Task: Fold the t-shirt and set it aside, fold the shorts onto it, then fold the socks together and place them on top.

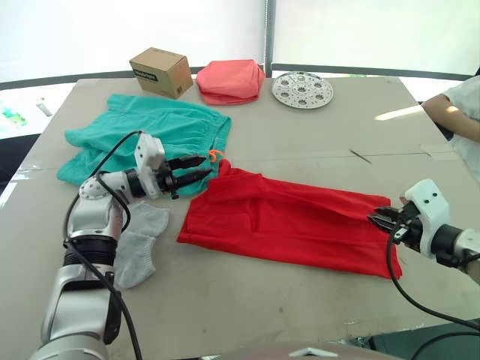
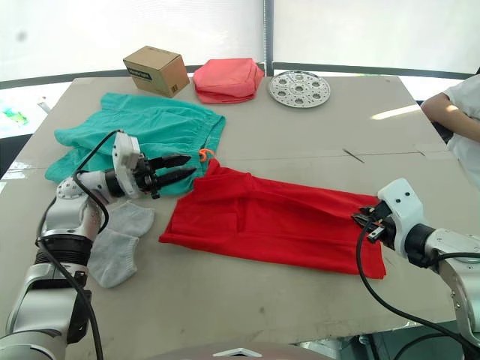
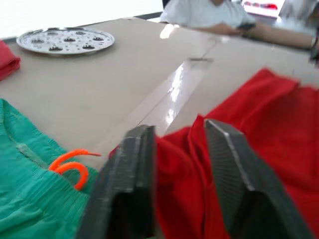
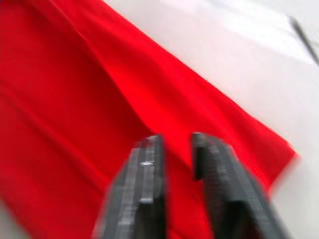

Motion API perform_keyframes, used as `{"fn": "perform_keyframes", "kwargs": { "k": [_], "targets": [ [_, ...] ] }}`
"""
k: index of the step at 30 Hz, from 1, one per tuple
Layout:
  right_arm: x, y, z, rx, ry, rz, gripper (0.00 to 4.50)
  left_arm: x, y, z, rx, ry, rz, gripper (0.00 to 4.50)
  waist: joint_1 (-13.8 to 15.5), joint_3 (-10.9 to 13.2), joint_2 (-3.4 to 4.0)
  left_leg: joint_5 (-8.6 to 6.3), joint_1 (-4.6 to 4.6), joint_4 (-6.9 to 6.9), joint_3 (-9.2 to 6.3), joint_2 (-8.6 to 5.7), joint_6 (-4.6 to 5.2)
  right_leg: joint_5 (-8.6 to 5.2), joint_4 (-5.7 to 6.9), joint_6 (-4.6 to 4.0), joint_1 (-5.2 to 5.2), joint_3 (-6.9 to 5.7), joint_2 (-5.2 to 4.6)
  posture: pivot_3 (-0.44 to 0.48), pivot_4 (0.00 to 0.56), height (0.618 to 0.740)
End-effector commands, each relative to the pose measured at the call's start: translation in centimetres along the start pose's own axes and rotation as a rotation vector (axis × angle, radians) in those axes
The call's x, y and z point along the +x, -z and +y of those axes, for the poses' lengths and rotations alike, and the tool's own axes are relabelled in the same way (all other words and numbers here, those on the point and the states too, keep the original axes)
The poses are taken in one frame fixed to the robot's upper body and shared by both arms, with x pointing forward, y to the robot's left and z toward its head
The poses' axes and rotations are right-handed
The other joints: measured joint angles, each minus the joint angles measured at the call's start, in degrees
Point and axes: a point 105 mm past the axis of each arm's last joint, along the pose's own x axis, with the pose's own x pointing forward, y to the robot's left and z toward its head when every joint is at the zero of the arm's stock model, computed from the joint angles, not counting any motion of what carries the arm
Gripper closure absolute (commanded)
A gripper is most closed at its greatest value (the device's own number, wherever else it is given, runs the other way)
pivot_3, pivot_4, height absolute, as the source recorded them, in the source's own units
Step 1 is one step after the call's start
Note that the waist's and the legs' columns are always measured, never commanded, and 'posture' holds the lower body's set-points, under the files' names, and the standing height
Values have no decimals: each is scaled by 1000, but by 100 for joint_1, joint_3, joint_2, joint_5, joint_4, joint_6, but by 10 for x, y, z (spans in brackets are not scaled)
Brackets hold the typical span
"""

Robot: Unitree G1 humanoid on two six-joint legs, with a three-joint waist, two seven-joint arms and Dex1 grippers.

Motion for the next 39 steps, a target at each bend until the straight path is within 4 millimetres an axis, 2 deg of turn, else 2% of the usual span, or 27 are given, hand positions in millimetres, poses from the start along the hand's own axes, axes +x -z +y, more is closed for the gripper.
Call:
{"fn": "perform_keyframes", "kwargs": {
  "k": [1, 3, 5, 8, 11, 13, 16, 19, 22, 24, 27, 32, 36, 38, 39],
  "targets": [
    [27, -14, 0, -43, 17, -23, 4500, 23, -8, -11, -81, 8, 55, 4460, -4, -1, -2, 0, 4, 0, 0, -2, 0, 0, 3, 0, 1, 1, 1, 0, 150, 740],
    [46, -20, -3, -80, 41, -17, 4500, 29, 0, -7, -95, -38, 129, 4460, -5, -1, -2, 1, 5, 0, 2, -15, -1, 0, 5, -3, 0, 2, 4, 0, 150, 740],
    [62, -26, -5, -88, 50, -18, 4500, 31, 10, -13, -95, -14, 205, 4460, -5, -1, -1, 1, 3, -4, 2, -15, -2, 1, 4, -5, -2, 3, 11, 0, 150, 740],
    [77, -27, -8, -96, 63, -7, 4500, 28, 26, -16, -70, -1, 312, 4460, -7, 1, 1, 4, 0, -14, 18, -14, -6, 3, 4, -2, -9, 7, 18, 0, 150, 740],
    [89, -3, 3, -137, -48, 120, 4500, 12, 44, -31, -84, 98, 438, 4460, -10, 0, 0, 17, -1, -21, 31, -12, -28, 3, -2, -1, -10, 6, 22, 0, 150, 740],
    [84, 7, 21, -182, -180, 160, 4500, 3, 38, -44, -137, 184, 416, 4460, -15, 3, 4, 15, -2, -24, 34, -10, -27, -1, -6, -8, -11, 7, 21, 0, 150, 740],
    [69, 1, 36, -206, -270, 128, 4500, -2, 10, -52, -201, 254, 275, 4460, 19, 5, 2, 1, -8, -23, 28, -6, -2, -3, -7, -6, -17, 7, 16, 0, 150, 740],
    [58, 0, 35, -222, -251, 115, 4500, 2, -14, -40, -246, 191, 127, 4460, 21, 6, 1, 0, -8, -15, 7, -5, -2, -4, -5, -3, -15, 5, 11, 0, 150, 740],
    [56, -3, 31, -232, -204, 88, 4500, 16, -21, -28, -217, 101, 68, 4460, 10, 2, -4, 1, -1, 4, 2, -10, -2, -13, -1, 18, -5, 4, 6, 0, 150, 740],
    [58, -5, 28, -253, -180, 66, 4500, 31, -15, -17, -165, 13, 100, 4460, 18, 1, -5, 1, 0, 8, 5, -12, -2, -11, 0, 16, -1, 7, 4, 0, 150, 740],
    [69, -14, 29, -254, -167, 17, 4500, 51, 7, -5, -82, -70, 234, 4460, 18, -1, -9, 2, -1, 8, 3, -19, -2, 0, 3, -3, 2, 6, 12, 0, 150, 740],
    [77, -31, 39, -237, -218, -54, 4500, 54, 31, 8, 56, -83, 375, 4460, -17, -1, -8, 2, -4, -1, 31, -8, -4, 4, 0, 2, -7, 10, 29, 0, 150, 740],
    [78, -40, 48, -222, -270, -111, 4500, 39, 45, -9, 37, 88, 466, 4460, -6, -1, -8, 2, -5, -15, 32, -6, -4, 1, -2, -3, -12, 9, 31, 0, 150, 740],
    [73, -41, 60, -237, -341, -145, 4500, 23, 37, -32, -11, 276, 439, 4460, -18, 0, -7, 2, -7, -14, 33, -5, -3, -1, -4, -7, -13, 10, 29, 0, 150, 740],
    [70, -42, 64, -233, -367, -161, 4500, 14, 36, -37, -17, 318, 448, 4460, -31, 0, -7, 1, -7, -15, 36, -5, -3, -1, -5, -7, -14, 12, 26, 0, 150, 740]
  ]
}}
